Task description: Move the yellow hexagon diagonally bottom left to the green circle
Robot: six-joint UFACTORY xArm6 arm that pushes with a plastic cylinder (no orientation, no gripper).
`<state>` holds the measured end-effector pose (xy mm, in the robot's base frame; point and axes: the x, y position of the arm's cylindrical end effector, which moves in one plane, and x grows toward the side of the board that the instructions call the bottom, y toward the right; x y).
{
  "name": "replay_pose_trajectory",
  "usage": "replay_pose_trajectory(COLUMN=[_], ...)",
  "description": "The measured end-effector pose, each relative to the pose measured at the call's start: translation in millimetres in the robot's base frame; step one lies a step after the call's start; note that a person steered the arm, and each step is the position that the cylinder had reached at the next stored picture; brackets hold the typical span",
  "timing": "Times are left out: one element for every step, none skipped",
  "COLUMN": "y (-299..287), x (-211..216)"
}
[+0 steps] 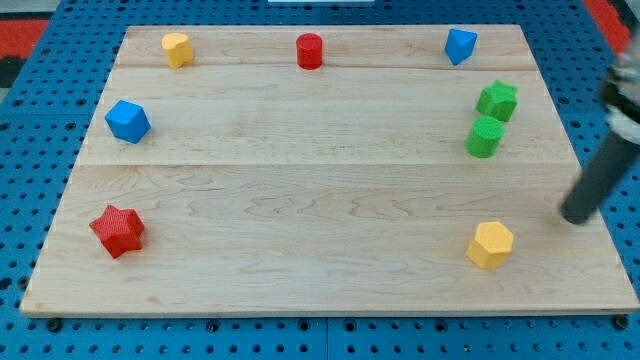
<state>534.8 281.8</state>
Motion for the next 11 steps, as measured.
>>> replay_pose_trajectory(y=[5.2,-70.7,-142.2,-153.2,-153.1,-153.2,-153.2,-153.2,-151.3,-151.3,-151.3], x=[45.8,40.7,11.1,-6.4,-28.7,-41.4,-44.9,-46.1,-46.4,-58.9,-76.6])
